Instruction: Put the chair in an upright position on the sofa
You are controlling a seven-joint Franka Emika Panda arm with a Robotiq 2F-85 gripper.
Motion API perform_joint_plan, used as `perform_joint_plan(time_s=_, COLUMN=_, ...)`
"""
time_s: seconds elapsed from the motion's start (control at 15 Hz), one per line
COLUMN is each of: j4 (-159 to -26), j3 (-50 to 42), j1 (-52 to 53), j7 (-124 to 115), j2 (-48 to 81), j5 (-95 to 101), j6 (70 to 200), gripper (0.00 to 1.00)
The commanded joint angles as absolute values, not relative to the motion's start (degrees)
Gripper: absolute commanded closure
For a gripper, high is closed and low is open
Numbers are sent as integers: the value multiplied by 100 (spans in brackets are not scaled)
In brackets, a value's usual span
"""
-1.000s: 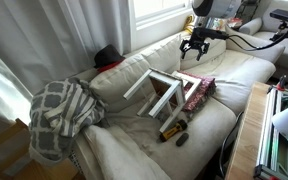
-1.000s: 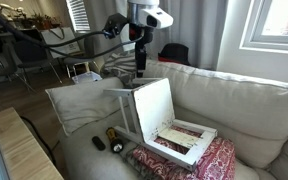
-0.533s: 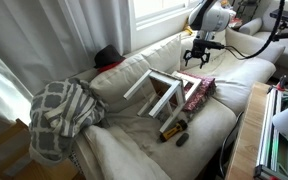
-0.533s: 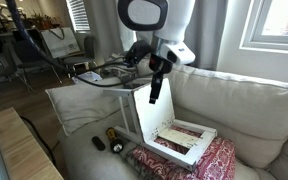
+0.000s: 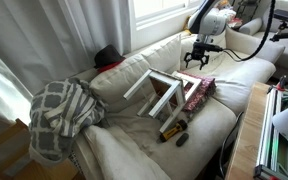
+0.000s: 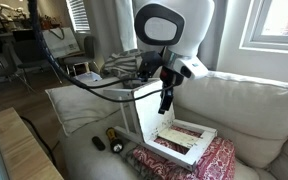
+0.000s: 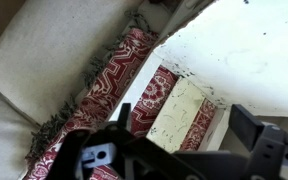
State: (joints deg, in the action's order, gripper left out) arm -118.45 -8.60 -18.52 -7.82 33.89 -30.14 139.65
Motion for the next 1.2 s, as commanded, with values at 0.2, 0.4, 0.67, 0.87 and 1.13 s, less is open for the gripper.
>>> perform_joint_plan(time_s=0.2, j4=-11058, j3=-868, j1=-2018, j7=-151, j2=4009, j5=-2378, j6=13950, gripper=0)
perform_joint_plan(time_s=0.4, j4=-10533, j3=-650, j1=-2337, j7=720, j2=4416, j5=-2188, j6=13782, gripper=0)
perform_joint_plan(time_s=0.67, j4=-9971, j3=-556, j1=-2560, j7=1605, j2=4921, j5=-1672, j6=13462, gripper=0)
perform_joint_plan(time_s=0.87, j4=-9590, j3=-572, j1=-2631, j7=2147, j2=5234, j5=-1211, j6=13063, gripper=0)
perform_joint_plan(time_s=1.13, j4=-9610, j3=-583, j1=-2605, j7=2235, j2=5206, j5=-991, j6=12987, gripper=0)
